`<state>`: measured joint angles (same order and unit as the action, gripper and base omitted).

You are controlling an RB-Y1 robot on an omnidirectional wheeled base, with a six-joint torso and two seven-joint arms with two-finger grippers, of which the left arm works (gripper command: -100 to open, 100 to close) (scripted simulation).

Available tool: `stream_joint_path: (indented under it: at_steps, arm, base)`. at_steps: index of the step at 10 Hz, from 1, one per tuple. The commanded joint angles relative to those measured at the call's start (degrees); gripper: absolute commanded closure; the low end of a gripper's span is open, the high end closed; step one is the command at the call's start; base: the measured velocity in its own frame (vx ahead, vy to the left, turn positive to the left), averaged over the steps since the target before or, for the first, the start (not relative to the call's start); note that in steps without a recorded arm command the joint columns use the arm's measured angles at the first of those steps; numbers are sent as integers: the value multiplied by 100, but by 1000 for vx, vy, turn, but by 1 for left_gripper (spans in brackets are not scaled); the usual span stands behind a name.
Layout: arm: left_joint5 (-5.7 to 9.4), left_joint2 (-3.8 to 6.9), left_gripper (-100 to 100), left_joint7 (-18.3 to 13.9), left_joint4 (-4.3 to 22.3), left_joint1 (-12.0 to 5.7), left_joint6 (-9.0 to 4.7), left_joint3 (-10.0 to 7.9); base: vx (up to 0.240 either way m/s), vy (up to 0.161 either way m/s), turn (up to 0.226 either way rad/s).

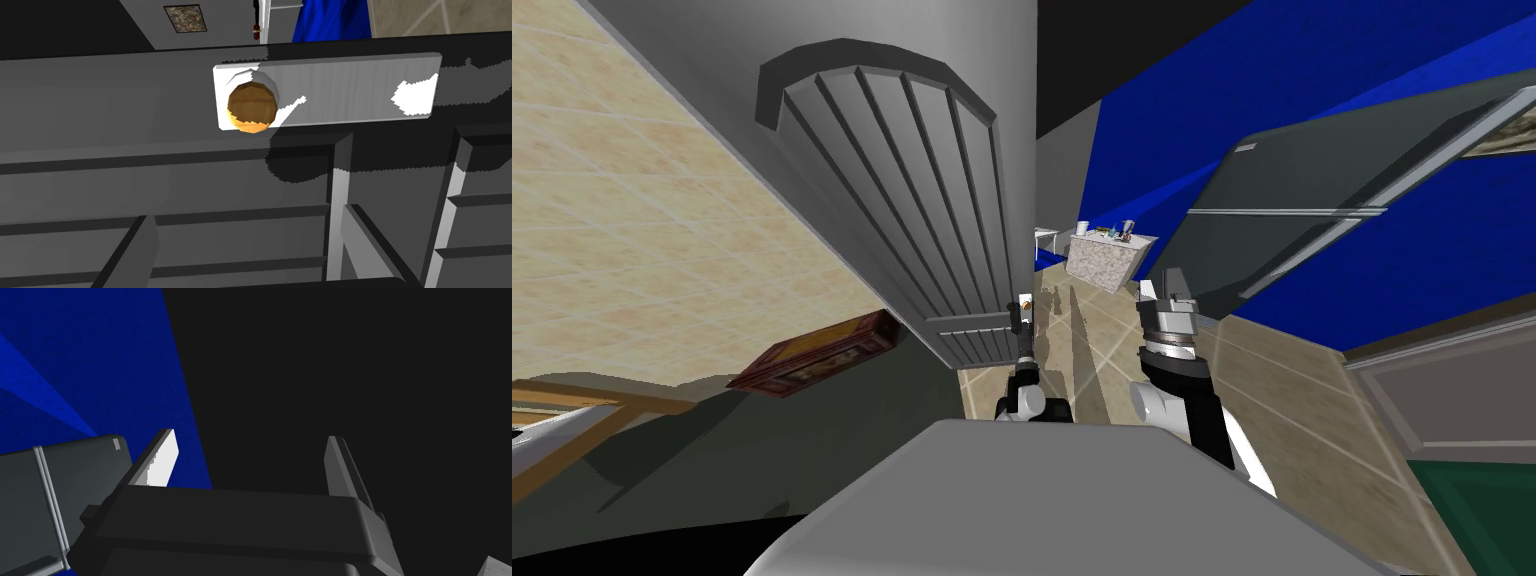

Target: Push the door open

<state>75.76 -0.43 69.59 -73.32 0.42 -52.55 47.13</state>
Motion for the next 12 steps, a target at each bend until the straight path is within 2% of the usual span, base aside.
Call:
stream_joint_path:
  at_steps: [1,3,4,6,7,8,9,10,12]
  arm:
    - [-50,171,-100,-41,63,-49,77,-100]
    - [-98,227,-100,-81,125,-96,153,-198]
    - [-125,219,-100,-103,158,-122,194,-251]
    - [-187,96,-100,-155,238,-184,292,-377]
    - [-225,-62,-100,-186,286,-220,350,-452]
    - [-239,-149,-100,-198,304,-234,373,-481]
    - [-221,-83,-100,-190,296,-235,354,-464]
    - [-221,-83,100,-190,296,-235,354,-464]
    - [-221,-83,100,-190,296,-235,354,-464]
  base:
    - [139,11,-5]
    - [212,18,1]
    - [202,20,11]
    - [262,-2,1]
    - [245,-59,15]
    - [195,-59,9]
    - [80,-28,12]
    - [-10,3,4]
    - [-32,9,-15]
